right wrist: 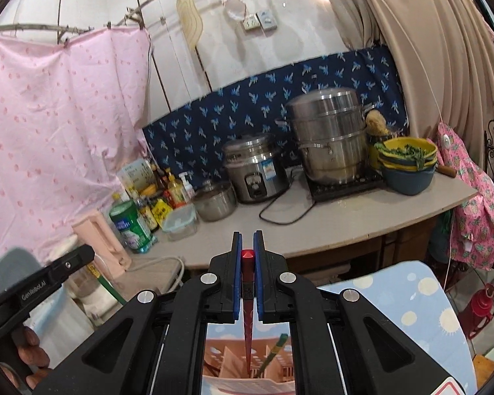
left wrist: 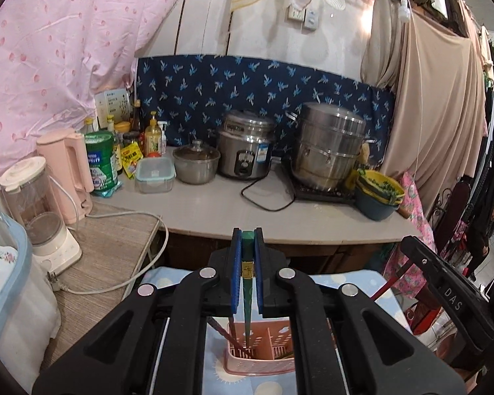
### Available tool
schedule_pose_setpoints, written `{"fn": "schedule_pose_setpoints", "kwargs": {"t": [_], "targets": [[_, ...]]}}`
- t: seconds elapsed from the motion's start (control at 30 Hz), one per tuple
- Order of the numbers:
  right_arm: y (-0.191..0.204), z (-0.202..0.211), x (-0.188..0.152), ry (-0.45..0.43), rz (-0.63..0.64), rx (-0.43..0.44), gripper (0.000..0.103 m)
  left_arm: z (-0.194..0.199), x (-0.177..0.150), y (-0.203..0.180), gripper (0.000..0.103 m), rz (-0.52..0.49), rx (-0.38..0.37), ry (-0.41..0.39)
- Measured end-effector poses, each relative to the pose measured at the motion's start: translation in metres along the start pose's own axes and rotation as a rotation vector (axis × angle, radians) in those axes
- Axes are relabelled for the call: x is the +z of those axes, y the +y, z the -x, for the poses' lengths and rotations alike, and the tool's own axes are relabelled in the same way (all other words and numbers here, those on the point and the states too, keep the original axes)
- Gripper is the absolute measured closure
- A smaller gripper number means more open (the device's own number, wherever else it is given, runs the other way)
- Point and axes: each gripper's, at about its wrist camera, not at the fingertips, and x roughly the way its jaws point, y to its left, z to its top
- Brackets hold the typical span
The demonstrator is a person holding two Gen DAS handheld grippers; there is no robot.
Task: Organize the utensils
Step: 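Open both tools to release the chopsticks into the basket, then grasp a dark red chopstick with the right tool while the left tool returns to the row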
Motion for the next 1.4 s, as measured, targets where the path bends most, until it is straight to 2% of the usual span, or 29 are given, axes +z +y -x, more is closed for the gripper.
{"fn": "schedule_pose_setpoints", "kwargs": {"t": [0.2,0.43,0.47,0.57,0.63,0.83,0.9,1.0,1.13,1.27,1.4], "targets": [[-0.006,-0.025,-0.028,0.068,0.017,-0.031,0.096,-0.025,-0.020,0.002,0.096,-0.022,0.021,0.040],[-0.008,-0.032,-0.042,0.100,0.033,-0.047,0.096,-0.034,-0.034,-0.001,0.096,-0.035,0.031,0.051],[-0.008,-0.030,-0.043,0.093,0.034,-0.053,0.093,-0.032,-0.034,-0.001,0.096,-0.036,0.032,0.047],[-0.008,-0.022,-0.042,0.081,0.033,-0.051,0.092,-0.031,-0.036,0.000,0.090,-0.036,0.029,0.050],[-0.008,-0.015,-0.041,0.069,0.032,-0.049,0.092,-0.028,-0.037,0.000,0.082,-0.030,0.034,0.048],[-0.009,0.013,-0.043,0.053,0.016,-0.028,0.091,-0.006,-0.050,0.003,0.081,-0.033,0.034,0.049],[-0.010,0.024,-0.048,0.055,0.016,-0.029,0.086,0.003,-0.055,0.003,0.081,-0.043,0.040,0.049],[-0.012,0.042,-0.061,0.055,0.026,-0.045,0.080,0.020,-0.069,0.005,0.081,-0.054,0.037,0.051],[-0.019,0.064,-0.086,0.080,0.037,-0.069,0.080,0.040,-0.093,0.007,0.081,-0.083,0.046,0.062],[-0.024,0.086,-0.114,0.120,0.045,-0.075,0.080,0.062,-0.123,0.008,0.081,-0.106,0.089,0.048],[-0.024,0.107,-0.149,0.173,0.065,-0.081,0.080,0.072,-0.152,0.009,0.081,-0.112,0.070,0.111]]}}
